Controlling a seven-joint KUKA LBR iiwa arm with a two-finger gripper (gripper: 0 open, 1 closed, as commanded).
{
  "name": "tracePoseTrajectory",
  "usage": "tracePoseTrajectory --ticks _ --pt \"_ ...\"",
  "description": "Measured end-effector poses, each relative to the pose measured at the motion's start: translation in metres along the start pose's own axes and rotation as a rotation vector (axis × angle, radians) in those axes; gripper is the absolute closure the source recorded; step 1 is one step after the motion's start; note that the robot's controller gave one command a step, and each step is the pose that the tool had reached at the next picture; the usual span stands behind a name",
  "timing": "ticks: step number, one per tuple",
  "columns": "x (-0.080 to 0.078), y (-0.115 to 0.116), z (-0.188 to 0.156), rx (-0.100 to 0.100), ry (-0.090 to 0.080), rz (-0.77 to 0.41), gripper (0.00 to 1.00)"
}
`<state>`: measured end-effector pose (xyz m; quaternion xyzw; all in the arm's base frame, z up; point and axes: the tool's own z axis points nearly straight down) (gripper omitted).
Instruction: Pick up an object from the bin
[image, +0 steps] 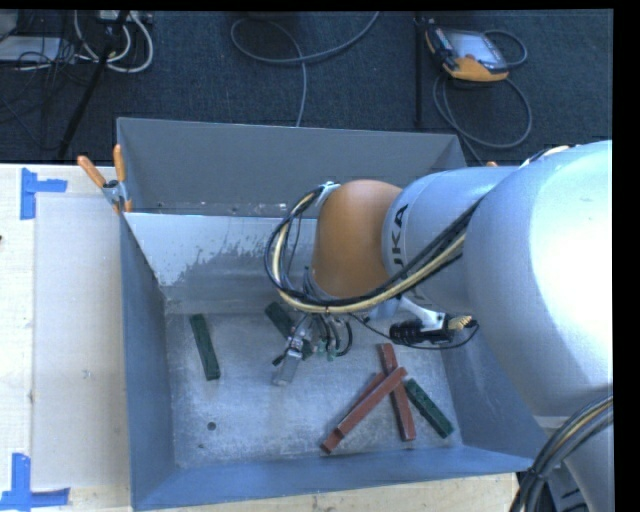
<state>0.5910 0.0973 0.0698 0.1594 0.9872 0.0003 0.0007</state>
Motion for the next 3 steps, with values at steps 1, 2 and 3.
tracePoseTrajectory --ticks 1,2,3 --pt "-0.04 -0.027 0.0 0.002 0.005 0.081 0.0" --pt "-0.041 -0.026 0.0 0.001 0.001 0.078 1.0" --pt "-0.042 -0.026 -0.212 -0.003 -0.007 0.082 1.0"
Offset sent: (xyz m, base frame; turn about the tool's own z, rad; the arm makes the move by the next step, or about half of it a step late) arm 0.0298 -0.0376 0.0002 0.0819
